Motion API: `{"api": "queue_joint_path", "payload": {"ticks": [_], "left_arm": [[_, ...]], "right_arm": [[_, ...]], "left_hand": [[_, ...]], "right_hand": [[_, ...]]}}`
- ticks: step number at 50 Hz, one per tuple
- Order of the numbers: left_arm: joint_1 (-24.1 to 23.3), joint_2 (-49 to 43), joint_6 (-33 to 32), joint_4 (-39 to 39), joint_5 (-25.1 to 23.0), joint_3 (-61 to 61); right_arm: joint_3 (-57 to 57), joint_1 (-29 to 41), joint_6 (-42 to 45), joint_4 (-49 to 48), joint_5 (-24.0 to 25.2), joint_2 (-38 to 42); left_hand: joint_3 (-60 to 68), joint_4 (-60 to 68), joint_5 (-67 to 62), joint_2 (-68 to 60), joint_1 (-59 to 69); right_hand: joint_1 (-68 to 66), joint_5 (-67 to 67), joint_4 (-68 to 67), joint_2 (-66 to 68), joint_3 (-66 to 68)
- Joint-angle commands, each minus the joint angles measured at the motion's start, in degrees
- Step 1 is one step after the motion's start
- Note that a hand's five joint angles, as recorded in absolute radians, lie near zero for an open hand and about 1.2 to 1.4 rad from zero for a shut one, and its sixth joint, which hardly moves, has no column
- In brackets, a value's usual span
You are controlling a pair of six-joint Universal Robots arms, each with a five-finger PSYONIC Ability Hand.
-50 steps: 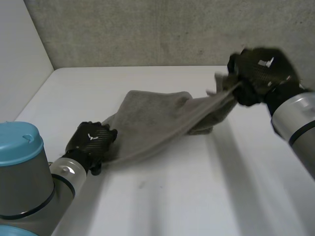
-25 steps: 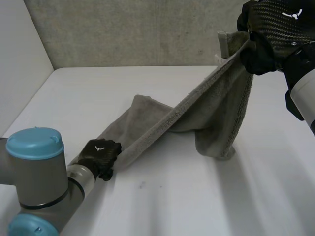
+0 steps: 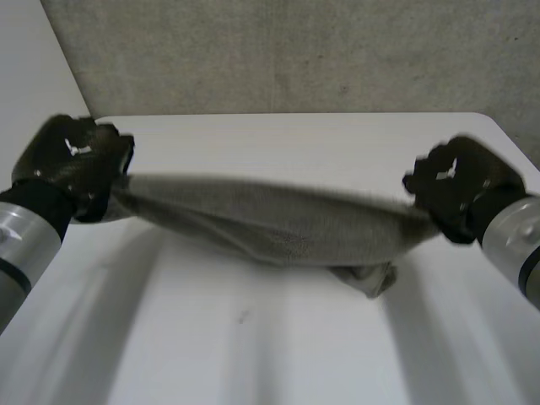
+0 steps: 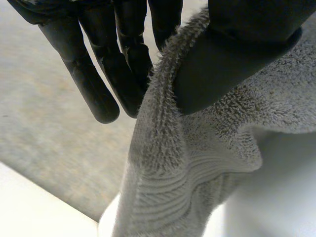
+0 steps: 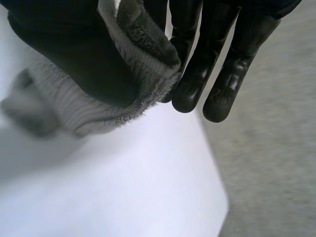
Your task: Fold the towel.
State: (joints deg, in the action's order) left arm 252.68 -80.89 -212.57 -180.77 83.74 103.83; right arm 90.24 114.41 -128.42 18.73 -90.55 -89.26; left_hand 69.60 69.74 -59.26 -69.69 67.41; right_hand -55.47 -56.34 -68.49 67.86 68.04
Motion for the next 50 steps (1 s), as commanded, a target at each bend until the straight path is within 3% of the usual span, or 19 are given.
{"api": "queue_joint_path", "payload": {"ticks": [1,6,8,14,16,17,18,19,20,21,22,24,27,31,36,44,50], "left_arm": [[1.75,-9.86,-9.07,10.60,-1.74,-1.25],[2.29,-18.86,-13.22,11.14,-1.56,-6.36],[2.02,-21.50,-13.92,10.79,-1.30,-9.26],[1.23,-30.29,-13.75,4.64,0.54,-26.13],[0.97,-32.74,-13.84,-4.36,2.29,-36.54],[0.97,-32.75,-13.84,-4.41,2.30,-36.59],[0.88,-33.62,-13.58,-9.46,4.13,-41.81],[0.88,-33.63,-13.57,-9.51,4.15,-41.86],[0.53,-34.15,-13.05,-14.38,5.80,-46.56],[0.09,-34.07,-11.91,-18.61,6.78,-49.57],[0.09,-34.07,-11.90,-18.65,6.78,-49.60],[0.00,-33.02,-7.45,-25.56,7.14,-51.96],[0.00,-31.61,-2.52,-29.80,6.96,-51.97],[0.18,-30.90,-0.13,-29.21,6.87,-49.26],[0.18,-30.46,-0.04,-27.09,5.47,-40.72],[0.44,-31.43,-0.39,-27.88,3.53,-22.44],[0.44,-37.14,-0.92,-29.73,3.45,-11.28]], "right_arm": [[0.99,0.73,4.14,5.00,-0.51,7.70],[-3.14,1.87,4.76,4.47,-0.86,15.70],[-10.57,2.92,3.97,3.25,-1.99,21.21],[-25.81,4.77,2.30,-5.02,-5.52,27.21],[-36.13,4.69,0.55,-15.25,-7.09,29.31],[-36.19,4.68,0.54,-15.30,-7.10,29.32],[-40.19,4.68,-0.24,-21.66,-7.53,29.58],[-42.93,4.68,-0.68,-28.51,-7.88,29.24],[-42.95,4.68,-0.69,-28.58,-7.89,29.23],[-43.56,4.51,-1.12,-35.45,-8.06,28.54],[-43.57,4.51,-1.13,-35.52,-8.06,28.53],[-41.65,4.60,-1.83,-46.89,-8.50,25.91],[-37.88,4.77,-2.01,-52.20,-8.15,23.88],[-33.99,4.77,-2.45,-52.31,-7.80,22.90],[-27.05,4.60,-4.20,-52.04,-5.43,22.29],[-10.81,3.81,-4.82,-47.75,5.72,23.69],[-6.57,2.84,-4.12,-40.53,5.91,30.37]], "left_hand": [[10.40,10.26,-10.74,-10.31,12.59],[10.40,10.26,-10.74,-10.31,12.59],[10.40,10.26,-10.74,-10.31,12.59],[10.40,10.26,-10.74,-10.31,12.59],[10.40,10.26,-10.74,-10.31,12.59],[10.40,10.26,-10.74,-10.31,12.59],[10.40,10.26,-10.74,-10.31,12.59],[10.40,10.26,-10.74,-10.31,12.59],[10.40,10.26,-10.74,-10.31,12.59],[10.40,10.26,-10.74,-10.31,12.59],[10.40,10.26,-10.74,-10.31,12.59],[10.40,10.26,-10.74,-10.31,12.59],[10.40,10.26,-10.74,-10.31,12.59],[10.40,10.26,-10.74,-10.31,12.59],[10.40,10.26,-10.74,-10.31,12.59],[10.40,10.26,-10.74,-10.31,12.59],[10.40,10.26,-10.74,-10.31,12.59]], "right_hand": [[-24.53,-13.66,-11.51,12.14,11.96],[-24.53,-13.66,-11.51,12.14,11.96],[-24.53,-13.66,-11.51,12.14,11.96],[-24.53,-13.66,-11.51,12.14,11.96],[-24.53,-13.66,-11.51,12.14,11.96],[-24.53,-13.66,-11.51,12.14,11.96],[-24.53,-13.66,-11.51,12.14,11.96],[-24.53,-13.66,-11.51,12.14,11.96],[-24.53,-13.66,-11.51,12.14,11.96],[-24.53,-13.66,-11.51,12.14,11.96],[-24.53,-13.66,-11.51,12.14,11.96],[-24.53,-13.66,-11.51,12.14,11.96],[-24.53,-13.66,-11.51,12.14,11.96],[-24.53,-13.66,-11.51,12.14,11.96],[-24.53,-13.66,-11.51,12.14,11.96],[-24.53,-13.66,-11.51,12.14,11.96],[-24.53,-13.66,-11.51,12.14,11.96]]}}
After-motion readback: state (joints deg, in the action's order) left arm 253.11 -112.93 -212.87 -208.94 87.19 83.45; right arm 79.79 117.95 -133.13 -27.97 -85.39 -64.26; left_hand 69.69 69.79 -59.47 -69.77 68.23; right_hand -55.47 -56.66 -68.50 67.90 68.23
